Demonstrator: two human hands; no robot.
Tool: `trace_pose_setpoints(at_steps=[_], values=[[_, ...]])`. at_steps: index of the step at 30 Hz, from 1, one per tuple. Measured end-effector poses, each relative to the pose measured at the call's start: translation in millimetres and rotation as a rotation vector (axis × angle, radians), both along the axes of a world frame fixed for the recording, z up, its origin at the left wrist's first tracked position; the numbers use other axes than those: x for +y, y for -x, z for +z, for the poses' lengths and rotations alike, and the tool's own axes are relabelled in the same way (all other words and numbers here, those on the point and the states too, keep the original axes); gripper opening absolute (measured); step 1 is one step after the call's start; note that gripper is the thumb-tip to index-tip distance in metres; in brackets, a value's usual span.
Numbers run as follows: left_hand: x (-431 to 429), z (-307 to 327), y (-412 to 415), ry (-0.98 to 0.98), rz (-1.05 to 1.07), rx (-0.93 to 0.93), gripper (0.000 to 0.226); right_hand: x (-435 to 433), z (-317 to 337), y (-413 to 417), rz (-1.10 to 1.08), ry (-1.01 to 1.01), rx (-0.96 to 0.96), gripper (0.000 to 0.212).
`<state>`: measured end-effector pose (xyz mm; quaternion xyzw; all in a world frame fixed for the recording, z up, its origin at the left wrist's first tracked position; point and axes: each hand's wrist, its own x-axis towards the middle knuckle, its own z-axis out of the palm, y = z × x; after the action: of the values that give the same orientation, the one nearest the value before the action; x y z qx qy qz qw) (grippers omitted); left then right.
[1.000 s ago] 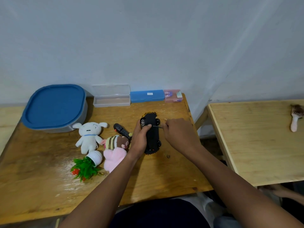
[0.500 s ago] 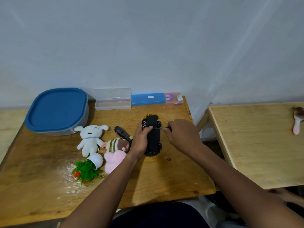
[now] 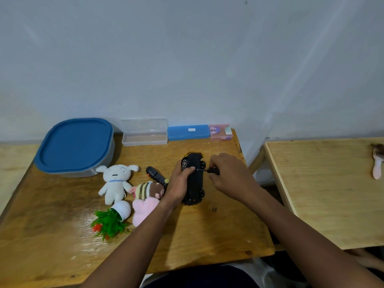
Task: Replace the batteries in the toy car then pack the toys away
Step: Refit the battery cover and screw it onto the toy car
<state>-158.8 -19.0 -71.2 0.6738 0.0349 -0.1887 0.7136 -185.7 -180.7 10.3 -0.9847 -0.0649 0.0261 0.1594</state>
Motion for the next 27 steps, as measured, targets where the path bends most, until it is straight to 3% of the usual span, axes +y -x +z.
trace_pose_setpoints(at_steps=[3,8,11,14,16,18,22,24,27], values=[[0.0,4.5,0.4,-0.001,0.012,0.009,0.021,-1.8,-2.1,-2.0,0.002,0.159,-0.101,0.027],[2.3,9.2,-2.9,-0.022,0.008,-0.019,0.020,1.6,-11.4,-6.4,-0.084,0.137,-0.018,0.049],[4.2,10.6,-5.1,-0.020,0.004,-0.034,0.023,2.5,-8.5,-7.0,-0.108,0.061,-0.024,0.042],[5.1,13.5,-5.9,-0.010,0.014,-0.028,0.031,3.7,3.7,-6.7,-0.068,-0.067,-0.008,0.014],[5.6,15.6,-7.8,0.005,0.036,-0.016,0.030,4.7,9.4,-6.8,-0.036,-0.113,0.047,0.022],[7.3,16.3,-10.6,0.013,0.044,-0.017,0.021,2.8,8.3,-7.5,-0.008,-0.081,0.031,0.027],[11.9,16.5,-12.7,-0.003,0.038,-0.018,0.019,-1.2,11.3,-5.7,0.033,0.102,-0.142,0.006],[12.1,17.2,-11.7,-0.018,0.031,-0.033,0.019,-1.1,12.5,-5.6,0.030,0.194,-0.170,0.021],[9.9,18.5,-11.6,-0.018,0.054,-0.049,0.020,3.9,10.3,-9.1,-0.046,0.157,-0.068,0.041]])
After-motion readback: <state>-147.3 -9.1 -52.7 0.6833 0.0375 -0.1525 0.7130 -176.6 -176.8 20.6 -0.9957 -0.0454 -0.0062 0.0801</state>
